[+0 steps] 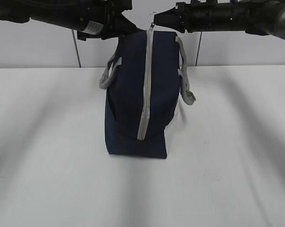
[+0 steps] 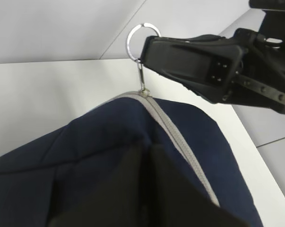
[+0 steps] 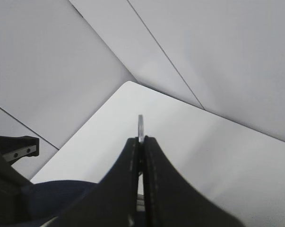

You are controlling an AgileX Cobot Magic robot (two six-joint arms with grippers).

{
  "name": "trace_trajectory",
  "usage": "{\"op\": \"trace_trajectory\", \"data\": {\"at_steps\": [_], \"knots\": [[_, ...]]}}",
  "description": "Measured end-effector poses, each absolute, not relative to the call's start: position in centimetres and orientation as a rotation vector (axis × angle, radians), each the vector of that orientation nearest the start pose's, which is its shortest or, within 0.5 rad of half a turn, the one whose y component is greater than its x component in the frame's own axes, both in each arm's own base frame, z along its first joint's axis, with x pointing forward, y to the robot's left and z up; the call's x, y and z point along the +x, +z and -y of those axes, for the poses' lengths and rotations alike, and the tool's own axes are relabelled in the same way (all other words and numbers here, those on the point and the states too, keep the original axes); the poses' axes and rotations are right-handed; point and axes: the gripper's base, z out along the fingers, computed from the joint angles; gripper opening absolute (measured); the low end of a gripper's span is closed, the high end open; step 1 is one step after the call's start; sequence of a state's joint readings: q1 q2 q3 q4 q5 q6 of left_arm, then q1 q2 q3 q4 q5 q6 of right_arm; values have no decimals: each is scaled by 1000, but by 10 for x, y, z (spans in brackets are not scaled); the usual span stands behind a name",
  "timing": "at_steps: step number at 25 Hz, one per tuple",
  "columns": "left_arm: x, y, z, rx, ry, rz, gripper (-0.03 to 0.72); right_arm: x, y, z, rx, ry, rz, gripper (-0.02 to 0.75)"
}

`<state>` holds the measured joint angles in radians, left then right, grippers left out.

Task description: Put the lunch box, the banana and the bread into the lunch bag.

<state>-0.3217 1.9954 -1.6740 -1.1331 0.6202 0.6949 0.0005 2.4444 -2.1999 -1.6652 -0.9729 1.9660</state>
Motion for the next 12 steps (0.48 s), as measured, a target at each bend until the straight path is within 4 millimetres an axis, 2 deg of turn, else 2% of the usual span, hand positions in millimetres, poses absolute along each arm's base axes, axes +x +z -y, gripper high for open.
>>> {"op": "trace_trajectory", "data": {"at_steps": [7, 12], "knots": [[421, 290, 198, 416, -1003, -2145, 11, 541, 242, -76, -478, 1063, -1801, -16], [413, 301, 201, 497, -1004, -2120, 11, 541, 241, -76, -479, 1068, -1803, -16]]}}
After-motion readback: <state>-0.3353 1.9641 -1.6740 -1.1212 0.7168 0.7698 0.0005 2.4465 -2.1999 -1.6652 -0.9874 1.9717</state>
